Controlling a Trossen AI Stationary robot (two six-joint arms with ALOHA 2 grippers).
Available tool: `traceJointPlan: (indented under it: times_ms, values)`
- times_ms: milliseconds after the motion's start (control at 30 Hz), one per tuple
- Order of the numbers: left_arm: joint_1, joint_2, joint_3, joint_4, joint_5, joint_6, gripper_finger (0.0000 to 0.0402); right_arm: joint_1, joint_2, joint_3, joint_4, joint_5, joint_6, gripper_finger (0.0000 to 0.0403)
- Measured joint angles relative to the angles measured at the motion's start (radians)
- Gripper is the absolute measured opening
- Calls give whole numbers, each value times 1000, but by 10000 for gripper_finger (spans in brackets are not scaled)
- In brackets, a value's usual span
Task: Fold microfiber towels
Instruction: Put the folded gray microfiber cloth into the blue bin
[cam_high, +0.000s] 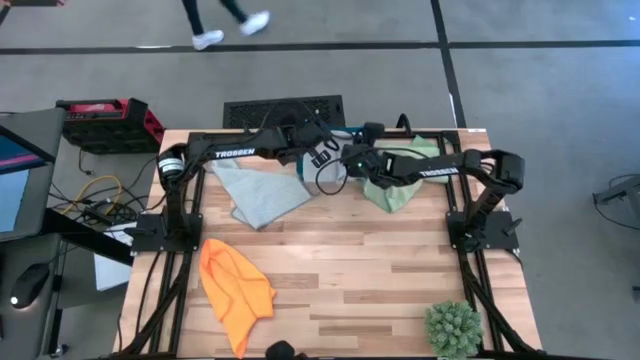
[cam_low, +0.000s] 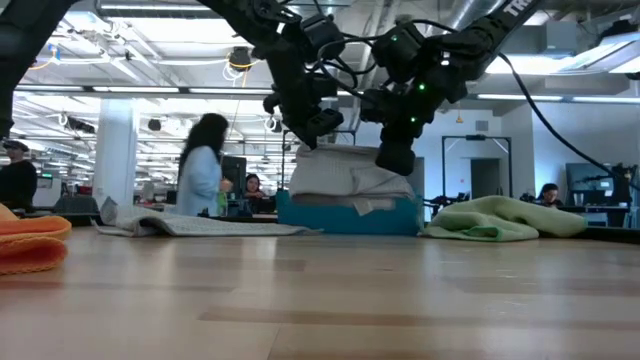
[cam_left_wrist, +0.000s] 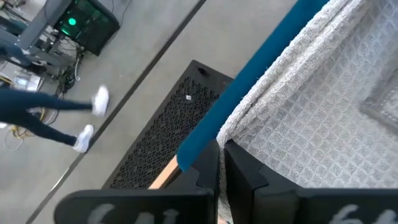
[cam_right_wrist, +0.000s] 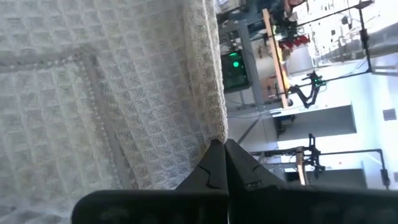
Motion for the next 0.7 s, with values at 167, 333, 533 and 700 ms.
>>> traceJointPlan:
  times_ms: [167, 333, 533, 700]
  values:
    - [25, 0, 0, 31, 27, 12, 1, -26, 1, 0, 37, -22, -19, 1]
    - [42, 17, 1, 9, 97, 6, 1, -37, 1, 0, 8, -62, -19, 1]
    - [49, 60, 0, 9, 104, 10, 1, -40, 1, -1, -6, -94, -16, 1]
    - [58, 79, 1, 27, 114, 10, 1, -67, 1, -1, -27, -153, 21, 1]
